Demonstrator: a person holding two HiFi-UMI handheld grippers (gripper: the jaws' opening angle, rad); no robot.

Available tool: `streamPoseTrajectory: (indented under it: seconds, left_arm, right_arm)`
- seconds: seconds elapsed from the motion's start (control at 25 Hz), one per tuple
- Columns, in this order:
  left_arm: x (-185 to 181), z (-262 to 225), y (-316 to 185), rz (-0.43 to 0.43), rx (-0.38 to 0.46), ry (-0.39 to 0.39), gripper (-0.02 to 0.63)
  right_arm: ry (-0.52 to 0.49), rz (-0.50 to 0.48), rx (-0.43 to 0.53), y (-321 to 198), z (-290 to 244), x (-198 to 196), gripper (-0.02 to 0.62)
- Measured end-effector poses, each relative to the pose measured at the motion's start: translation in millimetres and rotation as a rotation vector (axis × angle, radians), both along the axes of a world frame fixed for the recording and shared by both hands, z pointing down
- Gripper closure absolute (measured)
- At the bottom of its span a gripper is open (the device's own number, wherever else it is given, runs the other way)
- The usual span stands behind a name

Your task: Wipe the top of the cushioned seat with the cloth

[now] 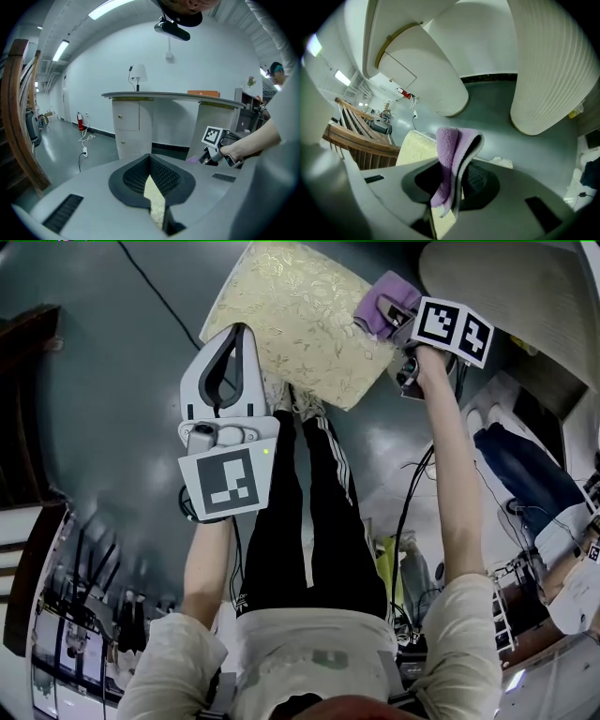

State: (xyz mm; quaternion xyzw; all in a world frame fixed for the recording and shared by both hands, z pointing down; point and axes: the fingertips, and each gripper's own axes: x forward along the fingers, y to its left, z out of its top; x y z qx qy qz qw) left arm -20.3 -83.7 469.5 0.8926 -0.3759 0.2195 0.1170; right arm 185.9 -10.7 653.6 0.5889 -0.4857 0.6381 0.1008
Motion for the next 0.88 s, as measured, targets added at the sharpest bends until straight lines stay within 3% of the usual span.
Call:
streamPoseTrajectory:
  seconds: [0.52,0.88]
  left_arm:
    - [21,3,13,0.058,0.003,-0.005,0.600]
    - [26,5,18,0.076,0.002,-0.016,0.600]
  right_arm:
    - [0.100,0.003,-0.076,74,3,46,0.499]
    - [0.155,0.001,-0.121,99,11,58,0.500]
